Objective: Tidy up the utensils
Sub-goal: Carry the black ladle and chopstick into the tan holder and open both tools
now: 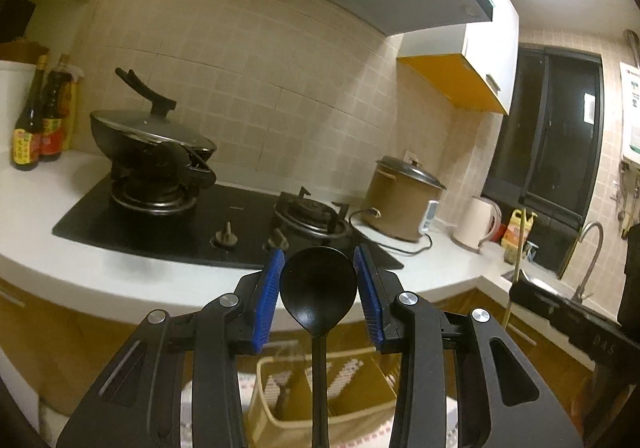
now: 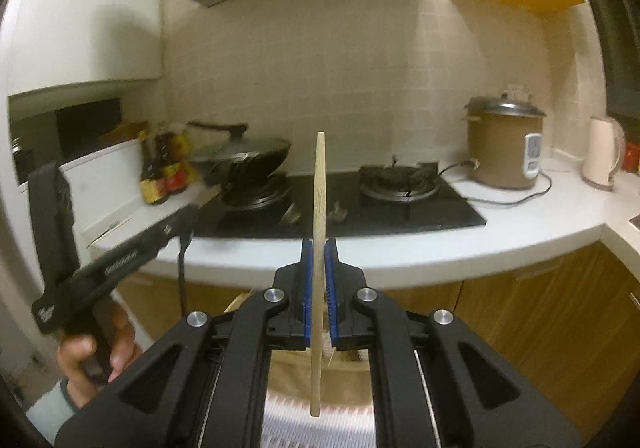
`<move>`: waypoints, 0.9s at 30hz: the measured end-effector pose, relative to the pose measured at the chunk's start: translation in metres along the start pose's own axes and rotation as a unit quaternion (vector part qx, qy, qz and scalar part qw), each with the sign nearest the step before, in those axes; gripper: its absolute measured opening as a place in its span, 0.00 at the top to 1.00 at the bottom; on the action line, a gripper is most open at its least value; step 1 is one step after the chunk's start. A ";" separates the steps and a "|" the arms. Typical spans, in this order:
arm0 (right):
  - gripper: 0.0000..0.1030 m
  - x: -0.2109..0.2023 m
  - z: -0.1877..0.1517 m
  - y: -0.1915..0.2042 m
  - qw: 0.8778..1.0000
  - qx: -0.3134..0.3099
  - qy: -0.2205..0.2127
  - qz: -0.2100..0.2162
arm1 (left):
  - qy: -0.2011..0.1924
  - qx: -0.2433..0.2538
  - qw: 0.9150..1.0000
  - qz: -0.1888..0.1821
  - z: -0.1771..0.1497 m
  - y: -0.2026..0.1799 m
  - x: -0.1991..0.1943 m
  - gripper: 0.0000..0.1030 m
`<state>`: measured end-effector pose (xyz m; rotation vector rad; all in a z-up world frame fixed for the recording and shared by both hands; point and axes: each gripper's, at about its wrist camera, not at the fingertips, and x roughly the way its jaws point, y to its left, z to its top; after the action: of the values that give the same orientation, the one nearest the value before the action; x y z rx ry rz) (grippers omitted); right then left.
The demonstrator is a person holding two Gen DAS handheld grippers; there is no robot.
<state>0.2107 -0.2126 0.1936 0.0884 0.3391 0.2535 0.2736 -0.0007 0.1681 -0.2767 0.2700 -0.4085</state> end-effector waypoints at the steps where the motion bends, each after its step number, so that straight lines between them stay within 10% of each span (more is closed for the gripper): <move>1: 0.96 0.007 0.004 -0.003 1.000 0.002 -0.008 -0.007 | -0.001 -0.002 1.000 0.000 0.001 0.002 0.004 0.66; 27: 0.96 0.083 -0.068 -0.021 0.997 -0.020 0.010 -0.075 | 0.021 -0.022 1.000 -0.004 -0.047 0.035 0.058 0.65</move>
<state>0.2677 -0.2080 0.1011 0.0213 0.3597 0.1130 0.3228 -0.0038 0.1018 -0.3124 0.3190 -0.4163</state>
